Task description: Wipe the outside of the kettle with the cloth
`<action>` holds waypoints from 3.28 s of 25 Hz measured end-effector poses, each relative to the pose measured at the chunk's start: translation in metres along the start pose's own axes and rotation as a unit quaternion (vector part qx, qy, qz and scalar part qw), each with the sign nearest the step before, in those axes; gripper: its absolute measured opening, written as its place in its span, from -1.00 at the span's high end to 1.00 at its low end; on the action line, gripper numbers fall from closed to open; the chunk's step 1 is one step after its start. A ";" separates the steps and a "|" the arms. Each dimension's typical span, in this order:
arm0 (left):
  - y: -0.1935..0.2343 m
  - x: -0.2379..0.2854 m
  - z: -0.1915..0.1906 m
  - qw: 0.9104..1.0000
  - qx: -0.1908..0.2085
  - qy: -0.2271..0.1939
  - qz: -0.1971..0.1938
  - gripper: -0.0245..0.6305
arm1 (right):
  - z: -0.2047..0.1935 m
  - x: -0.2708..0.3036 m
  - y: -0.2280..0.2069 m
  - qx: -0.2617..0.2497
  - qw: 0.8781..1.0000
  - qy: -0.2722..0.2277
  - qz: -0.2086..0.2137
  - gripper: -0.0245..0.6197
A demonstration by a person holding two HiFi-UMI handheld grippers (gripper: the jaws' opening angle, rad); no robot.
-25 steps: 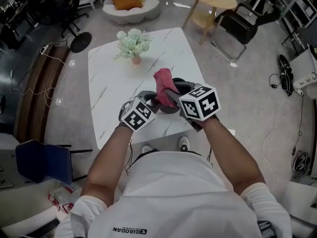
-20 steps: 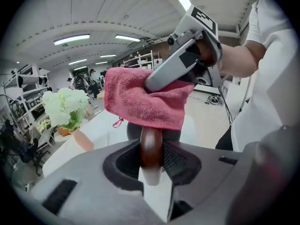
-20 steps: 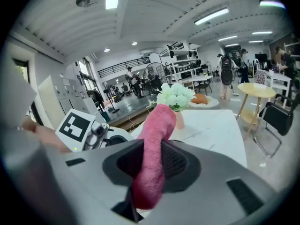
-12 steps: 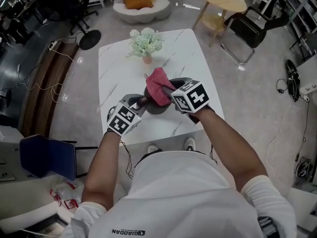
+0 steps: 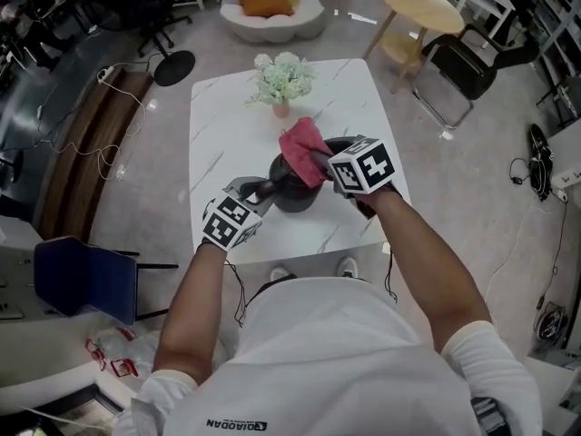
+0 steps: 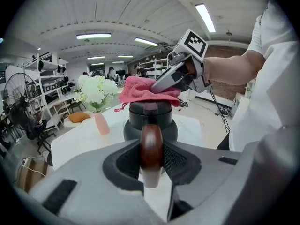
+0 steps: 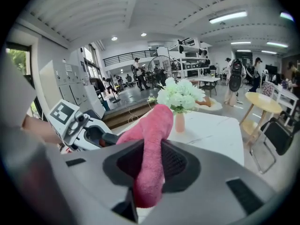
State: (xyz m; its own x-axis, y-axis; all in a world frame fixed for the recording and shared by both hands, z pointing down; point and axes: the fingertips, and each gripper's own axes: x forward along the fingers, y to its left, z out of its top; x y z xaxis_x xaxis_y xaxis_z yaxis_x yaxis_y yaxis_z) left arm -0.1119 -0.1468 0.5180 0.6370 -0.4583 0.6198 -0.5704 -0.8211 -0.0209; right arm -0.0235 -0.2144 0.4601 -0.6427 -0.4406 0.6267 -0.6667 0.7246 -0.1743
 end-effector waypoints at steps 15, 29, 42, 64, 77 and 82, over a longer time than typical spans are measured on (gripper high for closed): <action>0.019 0.000 0.003 0.983 -0.171 -0.057 -0.027 0.60 | -0.024 -0.051 -0.027 -0.073 0.995 -0.032 -0.061 0.62; 0.049 0.001 0.009 0.974 -0.215 -0.019 -0.073 0.60 | -0.014 0.043 0.094 -0.593 0.804 -0.009 -0.057 0.63; 0.053 -0.001 0.005 0.968 -0.235 -0.027 -0.088 0.60 | -0.071 0.044 0.109 -0.743 0.669 0.022 0.011 0.62; 0.039 -0.003 -0.004 0.966 -0.237 -0.014 -0.097 0.61 | -0.200 0.083 0.092 -0.755 0.646 0.098 0.060 0.62; 0.022 -0.012 -0.032 0.972 -0.224 -0.021 -0.063 0.61 | -0.123 -0.012 0.098 -0.365 0.925 -0.036 0.103 0.62; 0.009 -0.014 -0.041 0.982 -0.182 -0.015 -0.041 0.61 | -0.079 -0.055 0.085 -0.147 0.976 -0.105 0.122 0.62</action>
State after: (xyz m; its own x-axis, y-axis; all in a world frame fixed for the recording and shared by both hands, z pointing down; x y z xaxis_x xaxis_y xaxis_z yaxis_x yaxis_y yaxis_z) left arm -0.1475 -0.1340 0.5407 0.7006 -0.4091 0.5846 -0.6604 -0.6821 0.3141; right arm -0.0149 -0.0869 0.4709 -0.8523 -0.3120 0.4197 -0.3671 0.9285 -0.0552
